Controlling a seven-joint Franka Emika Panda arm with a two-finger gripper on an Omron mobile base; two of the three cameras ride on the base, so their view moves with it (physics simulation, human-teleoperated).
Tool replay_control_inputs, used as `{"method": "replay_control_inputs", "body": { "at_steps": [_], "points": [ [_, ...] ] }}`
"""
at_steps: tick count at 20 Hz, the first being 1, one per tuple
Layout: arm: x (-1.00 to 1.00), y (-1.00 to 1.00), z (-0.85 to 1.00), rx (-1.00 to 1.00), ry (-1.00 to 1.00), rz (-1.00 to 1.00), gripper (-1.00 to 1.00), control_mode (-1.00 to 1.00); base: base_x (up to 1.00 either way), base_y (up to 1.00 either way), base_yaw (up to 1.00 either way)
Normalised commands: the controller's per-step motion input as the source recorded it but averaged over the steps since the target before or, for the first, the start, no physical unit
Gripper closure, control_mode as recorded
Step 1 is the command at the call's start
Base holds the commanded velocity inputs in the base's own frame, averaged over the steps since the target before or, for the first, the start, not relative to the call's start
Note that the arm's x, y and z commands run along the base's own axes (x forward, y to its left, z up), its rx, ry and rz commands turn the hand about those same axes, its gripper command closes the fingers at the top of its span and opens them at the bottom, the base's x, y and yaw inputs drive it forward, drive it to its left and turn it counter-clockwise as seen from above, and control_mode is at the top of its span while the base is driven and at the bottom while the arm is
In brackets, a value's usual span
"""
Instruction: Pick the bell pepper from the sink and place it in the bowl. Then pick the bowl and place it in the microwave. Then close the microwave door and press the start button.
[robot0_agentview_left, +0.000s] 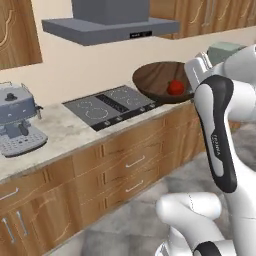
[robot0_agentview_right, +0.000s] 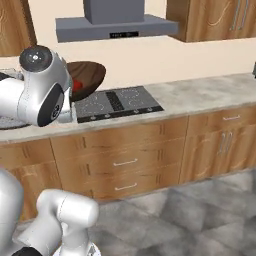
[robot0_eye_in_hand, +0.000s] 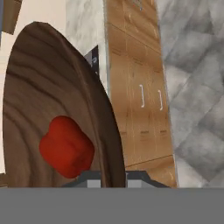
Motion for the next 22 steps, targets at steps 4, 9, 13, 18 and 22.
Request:
{"method": "replay_control_inputs", "body": {
  "at_steps": [4, 9, 13, 18, 22],
  "points": [
    [0.0, 0.0, 0.0, 0.0, 0.0, 0.0, 1.0, 1.0, 0.12, 0.52, 0.65],
    [0.0, 0.0, 0.0, 0.0, 0.0, 0.0, 1.0, 1.0, 0.21, 0.5, 0.66],
    [0.0, 0.0, 0.0, 0.0, 0.0, 0.0, 1.0, 1.0, 0.29, 0.49, 0.68],
    [0.0, 0.0, 0.0, 0.0, 0.0, 0.0, 1.0, 1.0, 0.4, 0.49, 0.7],
    [0.0, 0.0, 0.0, 0.0, 0.0, 0.0, 1.0, 1.0, 0.43, 0.45, 0.72]
  ]
}}
